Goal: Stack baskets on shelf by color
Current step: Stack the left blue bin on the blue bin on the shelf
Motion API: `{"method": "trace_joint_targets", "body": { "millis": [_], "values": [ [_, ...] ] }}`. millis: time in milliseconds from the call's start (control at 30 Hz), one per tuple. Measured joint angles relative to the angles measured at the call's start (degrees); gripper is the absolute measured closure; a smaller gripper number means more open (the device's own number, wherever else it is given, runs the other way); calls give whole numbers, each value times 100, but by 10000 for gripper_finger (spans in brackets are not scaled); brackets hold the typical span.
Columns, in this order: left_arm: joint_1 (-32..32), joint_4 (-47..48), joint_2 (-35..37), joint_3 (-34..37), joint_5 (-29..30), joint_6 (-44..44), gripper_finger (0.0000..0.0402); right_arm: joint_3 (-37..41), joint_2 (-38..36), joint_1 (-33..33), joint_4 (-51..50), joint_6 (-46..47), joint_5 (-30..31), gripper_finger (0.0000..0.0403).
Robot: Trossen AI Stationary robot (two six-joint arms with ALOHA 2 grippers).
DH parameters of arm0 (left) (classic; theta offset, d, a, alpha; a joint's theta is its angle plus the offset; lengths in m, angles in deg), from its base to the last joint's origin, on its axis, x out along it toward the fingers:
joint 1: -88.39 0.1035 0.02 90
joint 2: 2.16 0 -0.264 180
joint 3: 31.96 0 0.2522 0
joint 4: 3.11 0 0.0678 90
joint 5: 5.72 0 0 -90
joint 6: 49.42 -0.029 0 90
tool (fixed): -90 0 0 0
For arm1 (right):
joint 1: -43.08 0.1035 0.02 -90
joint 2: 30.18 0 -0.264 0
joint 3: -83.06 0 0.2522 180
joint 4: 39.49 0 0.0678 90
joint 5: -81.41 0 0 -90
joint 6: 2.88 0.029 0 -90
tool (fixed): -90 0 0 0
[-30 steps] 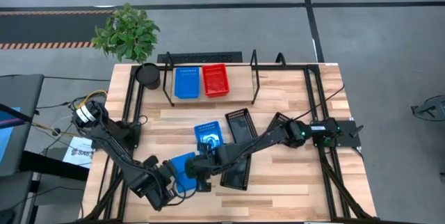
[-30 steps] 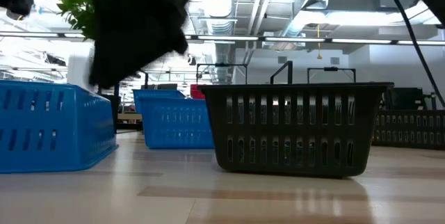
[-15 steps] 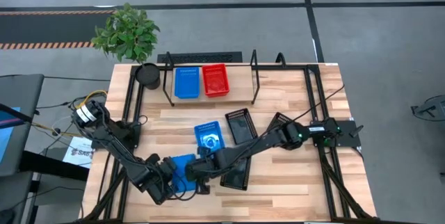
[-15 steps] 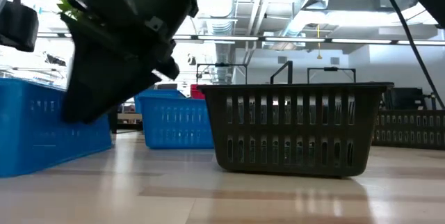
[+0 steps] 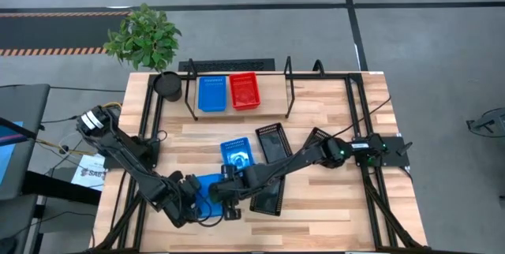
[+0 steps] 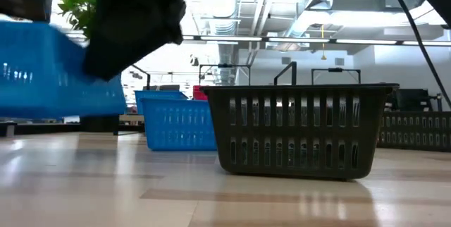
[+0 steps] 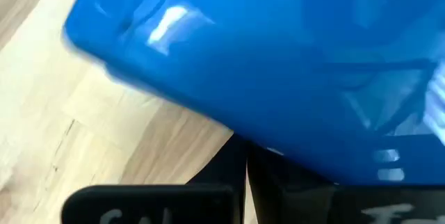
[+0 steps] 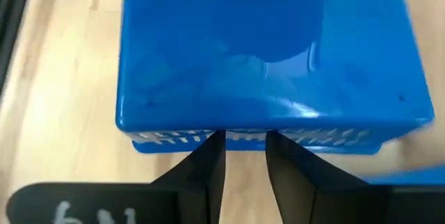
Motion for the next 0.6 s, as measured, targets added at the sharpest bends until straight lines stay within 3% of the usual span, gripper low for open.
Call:
{"method": "trace_joint_targets", "body": {
  "millis": [133, 333, 600],
  "values": [
    [89, -8, 235, -2, 144, -157, 401, -17, -343, -66, -438, -24, 100, 275],
    [384, -358, 264, -37, 485, -556, 401, -17, -929, -115, -333, -267, 929, 275],
    [829, -703, 269, -35, 225, -1449, 401, -17, -1543, -138, -570, -249, 1264, 275]
  ]
}}
